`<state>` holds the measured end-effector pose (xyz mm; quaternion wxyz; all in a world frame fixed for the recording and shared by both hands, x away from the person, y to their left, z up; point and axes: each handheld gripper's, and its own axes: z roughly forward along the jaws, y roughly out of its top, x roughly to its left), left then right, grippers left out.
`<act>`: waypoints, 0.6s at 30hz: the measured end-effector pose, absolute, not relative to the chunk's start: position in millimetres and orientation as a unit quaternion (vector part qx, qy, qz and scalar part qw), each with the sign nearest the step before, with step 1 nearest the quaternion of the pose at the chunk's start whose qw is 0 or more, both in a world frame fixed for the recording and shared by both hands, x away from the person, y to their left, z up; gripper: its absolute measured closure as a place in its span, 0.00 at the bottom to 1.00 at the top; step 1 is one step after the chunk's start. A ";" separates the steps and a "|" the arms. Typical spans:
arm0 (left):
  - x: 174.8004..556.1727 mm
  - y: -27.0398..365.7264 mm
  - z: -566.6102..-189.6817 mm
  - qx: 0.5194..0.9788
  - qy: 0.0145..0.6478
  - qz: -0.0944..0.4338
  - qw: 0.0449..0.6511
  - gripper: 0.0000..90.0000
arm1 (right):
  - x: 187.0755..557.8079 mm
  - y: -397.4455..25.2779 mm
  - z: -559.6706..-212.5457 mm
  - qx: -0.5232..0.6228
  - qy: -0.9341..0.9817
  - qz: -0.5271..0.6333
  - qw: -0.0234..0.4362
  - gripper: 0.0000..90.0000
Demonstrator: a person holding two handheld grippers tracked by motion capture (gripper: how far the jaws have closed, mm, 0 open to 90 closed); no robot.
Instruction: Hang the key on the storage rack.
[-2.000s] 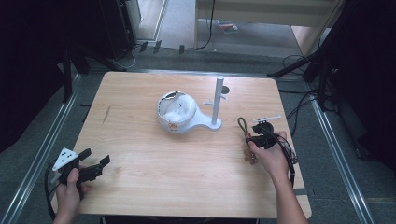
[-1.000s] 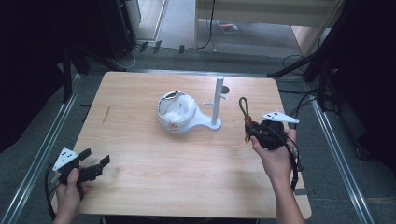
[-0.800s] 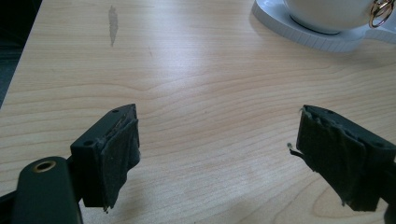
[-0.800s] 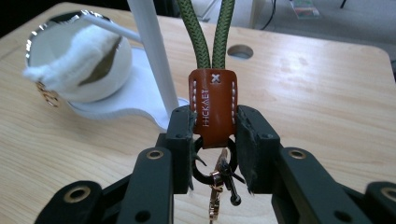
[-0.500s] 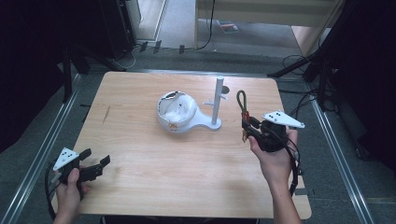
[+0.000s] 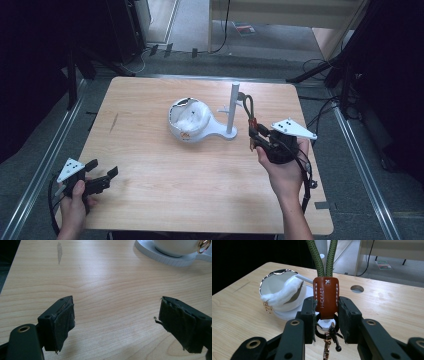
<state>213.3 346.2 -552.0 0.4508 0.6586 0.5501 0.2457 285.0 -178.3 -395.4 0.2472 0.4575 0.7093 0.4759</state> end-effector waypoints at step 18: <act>213.8 346.0 -552.2 0.659 0.550 0.246 0.450 0.16 | 298.6 -168.4 -411.2 0.468 0.715 0.457 0.245 0.76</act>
